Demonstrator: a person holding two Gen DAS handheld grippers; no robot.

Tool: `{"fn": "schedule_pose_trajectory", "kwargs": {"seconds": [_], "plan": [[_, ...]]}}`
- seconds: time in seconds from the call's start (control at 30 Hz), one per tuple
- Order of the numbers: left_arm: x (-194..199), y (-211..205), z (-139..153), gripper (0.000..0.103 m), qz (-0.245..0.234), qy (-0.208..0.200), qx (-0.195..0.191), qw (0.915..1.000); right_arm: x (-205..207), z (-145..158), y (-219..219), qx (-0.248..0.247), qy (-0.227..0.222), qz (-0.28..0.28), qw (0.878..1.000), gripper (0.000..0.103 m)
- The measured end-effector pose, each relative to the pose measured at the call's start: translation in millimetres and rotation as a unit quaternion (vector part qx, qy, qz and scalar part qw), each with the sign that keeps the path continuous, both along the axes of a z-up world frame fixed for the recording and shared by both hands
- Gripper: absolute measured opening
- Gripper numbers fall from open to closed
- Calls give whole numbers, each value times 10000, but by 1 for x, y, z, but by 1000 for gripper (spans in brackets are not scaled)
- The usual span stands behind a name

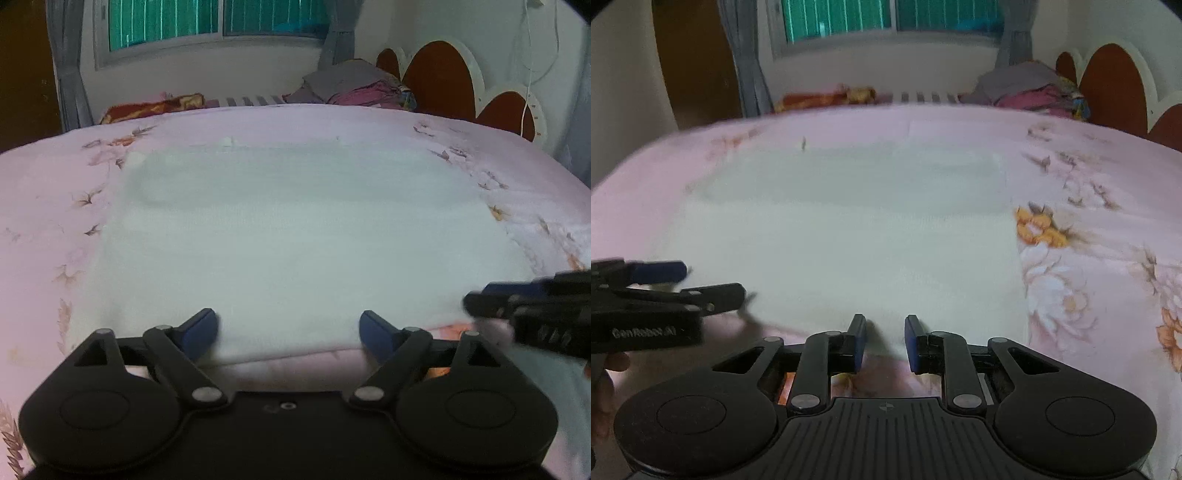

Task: Fold small clothes

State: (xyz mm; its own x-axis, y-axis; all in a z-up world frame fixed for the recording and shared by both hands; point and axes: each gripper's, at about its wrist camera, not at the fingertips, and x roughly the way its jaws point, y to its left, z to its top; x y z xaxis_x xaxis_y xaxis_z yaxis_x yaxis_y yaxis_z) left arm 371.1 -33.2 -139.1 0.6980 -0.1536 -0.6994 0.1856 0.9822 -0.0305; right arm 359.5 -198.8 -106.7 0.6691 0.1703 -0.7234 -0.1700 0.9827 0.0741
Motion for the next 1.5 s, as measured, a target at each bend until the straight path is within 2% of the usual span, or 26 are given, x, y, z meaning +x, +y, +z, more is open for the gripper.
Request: {"fn": "schedule_pose_trajectory", "kwargs": {"seconds": [0.07, 0.17, 0.23, 0.33, 0.5, 0.6, 0.83, 0.9, 0.97, 1.0, 1.07, 1.1, 1.13, 1.17, 1.2, 1.23, 1.27, 1.3, 1.5], "plan": [[-6, 16, 3, 82, 222, -88, -8, 9997, -1, 1, -7, 82, -33, -81, 9999, 21], [-10, 47, 0, 82, 608, -104, 58, 9981, -8, 6, -37, 18, -225, -651, 9976, 21], [-11, 60, -2, 82, 574, -91, -110, 9982, -4, 0, -59, 103, 9, -876, 9961, 21], [-11, 58, -2, 82, 459, -54, 27, 9989, -4, -1, -66, 95, 24, -829, 9965, 21], [-11, 57, -2, 82, 508, -59, 37, 9987, -15, 4, -65, 129, -62, -938, 9955, 21], [-10, 54, -1, 82, 489, -30, 78, 9988, -14, -1, -61, -45, 3, -870, 9962, 21], [-13, 56, 2, 82, 484, 197, 189, 9985, -7, -1, -64, 3, 66, -910, 9958, 21], [-19, 60, 2, 83, 622, 328, 127, 9974, -14, 5, -68, 134, 3, -1013, 9948, 21], [-30, 70, 6, 82, 867, 283, -231, 9956, -22, 11, -74, 383, -150, -1123, 9928, 21], [-36, 77, 8, 80, 1010, 268, -616, 9926, -28, 15, -78, 548, -232, -1159, 9915, 21], [-45, 93, 6, 75, 1276, 245, -1678, 9772, -37, 21, -82, 777, -335, -1159, 9896, 21], [-48, 100, 1, 75, 1432, 262, -2205, 9645, -39, 25, -82, 851, -355, -1129, 9893, 21], [-52, 107, -5, 75, 1652, 237, -2804, 9453, -40, 28, -80, 919, -392, -1088, 9890, 21], [-55, 113, -11, 74, 1822, 194, -3213, 9291, -41, 30, -78, 956, -432, -1049, 9889, 21], [-56, 116, -16, 73, 1997, 147, -3546, 9133, -41, 33, -74, 991, -486, -974, 9891, 21], [-57, 119, -20, 70, 2145, 90, -3756, 9016, -40, 36, -70, 1020, -525, -907, 9892, 21], [-55, 121, -24, 68, 2251, 42, -3889, 8933, -39, 38, -66, 1037, -547, -844, 9895, 21], [-52, 121, -26, 68, 2305, 1, -3955, 8890, -36, 40, -61, 1051, -556, -771, 9899, 21], [-21, 123, -34, 61, 2366, -153, -4160, 8779, -10, 39, -35, 1167, -517, -480, 9907, 21]]}}
